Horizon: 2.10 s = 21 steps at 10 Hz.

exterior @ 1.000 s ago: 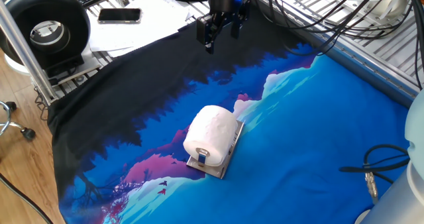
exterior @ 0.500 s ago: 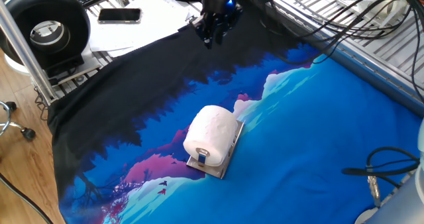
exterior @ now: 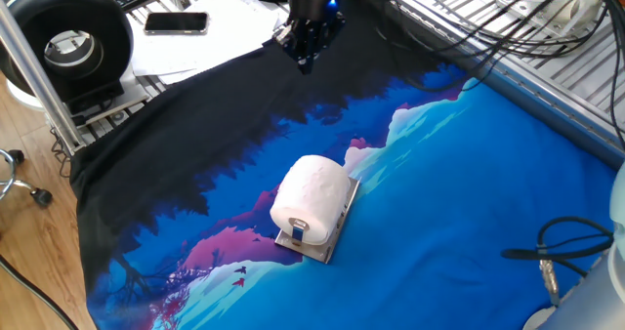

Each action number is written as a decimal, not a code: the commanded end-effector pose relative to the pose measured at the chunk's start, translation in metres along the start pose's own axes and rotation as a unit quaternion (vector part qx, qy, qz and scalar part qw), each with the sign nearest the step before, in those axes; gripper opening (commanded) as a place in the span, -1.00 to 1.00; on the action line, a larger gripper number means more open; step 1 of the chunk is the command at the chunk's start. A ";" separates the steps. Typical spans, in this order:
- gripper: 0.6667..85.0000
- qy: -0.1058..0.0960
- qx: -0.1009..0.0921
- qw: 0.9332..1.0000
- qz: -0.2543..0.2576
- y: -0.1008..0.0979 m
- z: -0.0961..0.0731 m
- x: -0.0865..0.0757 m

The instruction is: Take the roll of paper down from the shelf

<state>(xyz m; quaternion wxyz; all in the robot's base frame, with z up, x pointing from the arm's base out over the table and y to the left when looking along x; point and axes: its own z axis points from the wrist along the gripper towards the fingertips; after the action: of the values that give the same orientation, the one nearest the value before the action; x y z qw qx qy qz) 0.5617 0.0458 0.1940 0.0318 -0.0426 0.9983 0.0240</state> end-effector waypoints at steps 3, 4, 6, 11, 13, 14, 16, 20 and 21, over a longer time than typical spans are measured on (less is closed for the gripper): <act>0.11 0.020 -0.017 0.971 -0.240 0.047 0.010 0.018; 0.38 0.023 -0.011 0.954 -0.297 0.049 0.013 0.023; 1.00 0.051 0.032 0.902 -0.427 0.024 0.013 0.029; 1.00 0.031 -0.024 0.824 -0.566 0.047 -0.002 0.045; 1.00 0.004 -0.001 0.763 -0.647 0.050 -0.006 0.031; 1.00 0.020 0.015 0.733 -0.680 0.043 -0.008 0.036; 1.00 0.011 0.024 0.694 -0.720 0.053 -0.006 0.037; 0.99 -0.017 0.012 0.590 -0.807 0.084 0.001 0.049; 0.99 0.004 0.025 0.578 -0.815 0.076 0.004 0.056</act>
<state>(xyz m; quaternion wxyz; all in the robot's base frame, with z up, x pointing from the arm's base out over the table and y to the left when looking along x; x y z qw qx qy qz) 0.5089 0.1123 0.1929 0.0385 -0.7987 0.6000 -0.0251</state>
